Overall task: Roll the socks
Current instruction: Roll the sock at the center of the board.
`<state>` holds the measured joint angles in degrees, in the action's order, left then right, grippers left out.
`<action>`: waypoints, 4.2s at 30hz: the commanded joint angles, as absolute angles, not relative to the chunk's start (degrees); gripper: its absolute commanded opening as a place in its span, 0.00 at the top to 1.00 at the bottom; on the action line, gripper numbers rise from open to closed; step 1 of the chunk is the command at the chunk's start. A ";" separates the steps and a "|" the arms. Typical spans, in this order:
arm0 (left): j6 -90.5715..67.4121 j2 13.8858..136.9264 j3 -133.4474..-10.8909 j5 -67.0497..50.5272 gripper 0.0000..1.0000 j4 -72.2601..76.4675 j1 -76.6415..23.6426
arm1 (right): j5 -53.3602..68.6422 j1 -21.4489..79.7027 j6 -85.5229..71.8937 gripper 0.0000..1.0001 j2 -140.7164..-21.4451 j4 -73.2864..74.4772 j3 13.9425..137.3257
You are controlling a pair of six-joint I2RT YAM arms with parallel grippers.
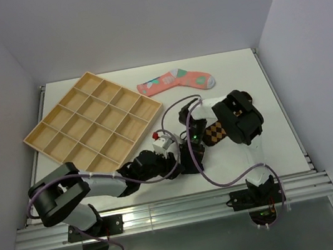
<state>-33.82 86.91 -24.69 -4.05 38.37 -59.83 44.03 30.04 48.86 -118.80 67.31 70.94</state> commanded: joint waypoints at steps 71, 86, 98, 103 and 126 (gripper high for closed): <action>-50.18 104.41 -47.80 -19.68 1.00 14.96 -56.69 | 24.00 17.32 33.65 0.46 -84.12 33.68 51.70; -55.02 112.41 -59.33 -34.10 1.00 0.70 -50.54 | 31.20 20.81 54.75 0.40 -64.08 34.80 37.54; -54.76 115.05 -63.28 -36.47 1.00 -3.95 -49.13 | 23.82 38.31 52.03 0.38 -58.44 28.74 31.90; -54.41 115.75 -64.42 -36.48 1.00 -4.83 -49.13 | 22.68 41.91 51.68 0.38 -60.47 28.21 31.99; -58.79 115.23 -60.91 -36.48 0.90 2.72 -48.25 | 16.70 44.65 50.27 0.78 -68.47 21.53 28.57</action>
